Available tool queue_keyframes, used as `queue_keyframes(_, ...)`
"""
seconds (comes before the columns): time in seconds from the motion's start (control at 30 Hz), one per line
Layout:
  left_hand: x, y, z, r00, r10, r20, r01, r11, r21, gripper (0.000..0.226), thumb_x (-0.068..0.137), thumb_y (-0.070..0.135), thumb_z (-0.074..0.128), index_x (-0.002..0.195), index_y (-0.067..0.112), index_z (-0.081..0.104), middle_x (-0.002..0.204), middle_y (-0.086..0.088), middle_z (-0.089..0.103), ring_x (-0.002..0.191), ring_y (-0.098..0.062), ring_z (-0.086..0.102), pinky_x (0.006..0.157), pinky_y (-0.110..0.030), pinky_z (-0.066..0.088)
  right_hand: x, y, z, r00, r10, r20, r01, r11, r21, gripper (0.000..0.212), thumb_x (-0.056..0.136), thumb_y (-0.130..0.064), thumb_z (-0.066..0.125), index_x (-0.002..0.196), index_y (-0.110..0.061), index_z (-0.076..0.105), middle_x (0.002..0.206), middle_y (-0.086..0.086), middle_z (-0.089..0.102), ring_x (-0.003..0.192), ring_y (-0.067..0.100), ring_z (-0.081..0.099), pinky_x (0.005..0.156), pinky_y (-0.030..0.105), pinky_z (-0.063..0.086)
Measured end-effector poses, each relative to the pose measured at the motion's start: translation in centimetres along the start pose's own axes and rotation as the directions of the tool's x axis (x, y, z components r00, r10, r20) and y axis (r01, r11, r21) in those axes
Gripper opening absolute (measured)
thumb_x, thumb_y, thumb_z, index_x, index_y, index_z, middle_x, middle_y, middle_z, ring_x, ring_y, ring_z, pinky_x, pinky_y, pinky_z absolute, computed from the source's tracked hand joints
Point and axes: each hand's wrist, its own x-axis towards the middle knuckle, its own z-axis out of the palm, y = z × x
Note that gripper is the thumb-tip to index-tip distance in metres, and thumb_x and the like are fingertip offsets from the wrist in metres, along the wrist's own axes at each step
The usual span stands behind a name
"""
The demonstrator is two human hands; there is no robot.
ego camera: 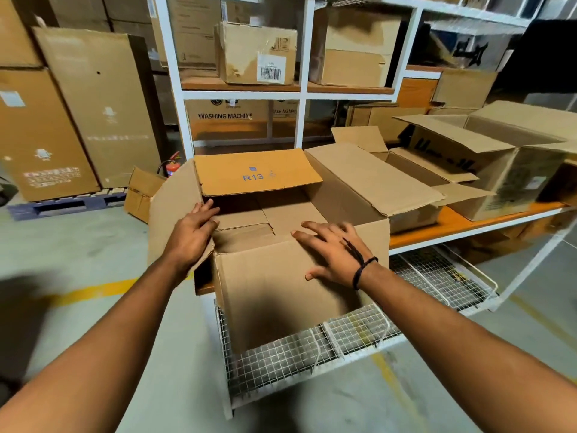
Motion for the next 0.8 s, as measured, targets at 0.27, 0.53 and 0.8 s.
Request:
queue_keyframes(0.27,0.8,0.1,1.7,0.994,0.009,0.106,-0.029,0.983,0.181,0.037,0.095,0.003,0.048,0.129,0.012,0.056,0.151,0.004,0.035,0.147,-0.014,0.009,0.116,-0.033,0.007,2.3,4.1,0.4,0.990,-0.003,0.140,-0.010,0.996,0.089,0.104,0.065,-0.082,0.056,0.150,-0.042,0.011,0.160,-0.006,0.014,0.146,0.020,0.017,0.117,0.046,0.011)
queue_keyframes(0.53,0.5,0.8,1.9,0.995,0.017,0.100,-0.047,0.952,0.303,0.052,0.087,-0.015,0.039,0.132,0.007,0.053,0.153,-0.001,0.032,0.147,-0.018,0.010,0.114,-0.027,0.005,2.3,3.5,1.2,0.998,0.010,0.057,-0.015,0.997,0.081,0.090,0.076,-0.077,0.048,0.150,-0.040,0.014,0.157,-0.004,0.026,0.139,0.018,0.036,0.104,0.036,0.036)
queue_keyframes(0.8,2.4,2.8,1.3,0.990,-0.112,0.088,0.085,0.961,0.261,0.039,0.089,0.003,0.057,0.127,0.013,0.060,0.148,0.002,0.040,0.144,-0.013,0.021,0.113,-0.029,0.011,4.1,5.6,0.6,0.974,-0.043,0.223,0.009,0.988,0.151,0.089,0.064,-0.089,0.045,0.141,-0.044,0.035,0.124,0.000,0.064,0.114,0.025,0.057,0.085,0.036,0.046)
